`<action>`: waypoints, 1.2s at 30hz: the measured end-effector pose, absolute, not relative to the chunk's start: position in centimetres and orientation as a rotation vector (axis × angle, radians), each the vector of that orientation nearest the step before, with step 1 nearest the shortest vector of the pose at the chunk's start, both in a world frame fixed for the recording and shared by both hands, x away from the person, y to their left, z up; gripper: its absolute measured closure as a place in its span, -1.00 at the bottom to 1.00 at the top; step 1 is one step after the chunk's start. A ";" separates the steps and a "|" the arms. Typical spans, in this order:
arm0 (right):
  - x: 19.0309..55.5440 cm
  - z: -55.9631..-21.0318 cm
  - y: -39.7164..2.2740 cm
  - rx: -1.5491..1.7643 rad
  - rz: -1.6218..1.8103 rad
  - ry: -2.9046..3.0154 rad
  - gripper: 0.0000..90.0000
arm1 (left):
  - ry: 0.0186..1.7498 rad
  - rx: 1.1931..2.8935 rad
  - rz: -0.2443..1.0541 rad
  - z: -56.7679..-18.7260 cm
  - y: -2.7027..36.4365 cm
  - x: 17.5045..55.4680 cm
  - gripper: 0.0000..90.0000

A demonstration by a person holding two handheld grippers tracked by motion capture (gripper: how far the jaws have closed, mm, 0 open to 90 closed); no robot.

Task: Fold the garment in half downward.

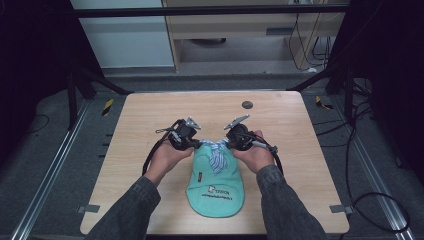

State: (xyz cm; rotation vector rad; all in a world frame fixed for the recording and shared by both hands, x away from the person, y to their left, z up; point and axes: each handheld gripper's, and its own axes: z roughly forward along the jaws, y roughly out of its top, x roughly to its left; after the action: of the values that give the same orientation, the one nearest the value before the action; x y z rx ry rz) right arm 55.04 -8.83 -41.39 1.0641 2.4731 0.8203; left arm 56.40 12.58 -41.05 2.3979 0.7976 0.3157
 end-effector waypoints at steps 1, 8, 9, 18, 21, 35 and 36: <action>55.0 -41.3 -8.8 1.061 0.818 2.477 0.83 | 0.793 2.400 0.317 -41.0 12.6 56.4 0.90; 55.1 -40.8 -8.8 1.045 0.812 2.477 0.83 | 0.780 2.407 0.323 -40.5 12.6 56.5 0.90; 55.1 -40.8 -8.8 1.045 0.812 2.477 0.83 | 0.780 2.410 0.326 -40.4 12.6 56.5 0.90; 55.1 -40.5 -8.7 1.026 0.808 2.481 0.83 | 0.760 2.414 0.333 -40.1 12.8 56.4 0.90; 55.1 -40.3 -8.6 1.010 0.801 2.487 0.83 | 0.747 2.418 0.332 -40.0 12.9 56.3 0.90; 55.2 -39.5 -8.4 0.971 0.782 2.504 0.83 | 0.706 2.442 0.338 -39.1 12.9 56.4 0.90; 55.2 -39.4 -8.4 0.966 0.778 2.505 0.83 | 0.703 2.441 0.340 -39.0 12.9 56.4 0.90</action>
State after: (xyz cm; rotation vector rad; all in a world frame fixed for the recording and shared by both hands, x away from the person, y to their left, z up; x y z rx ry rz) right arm 55.16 -8.43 -39.43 0.9659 2.5050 0.7778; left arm 56.38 12.92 -39.04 2.4413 0.7035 0.3395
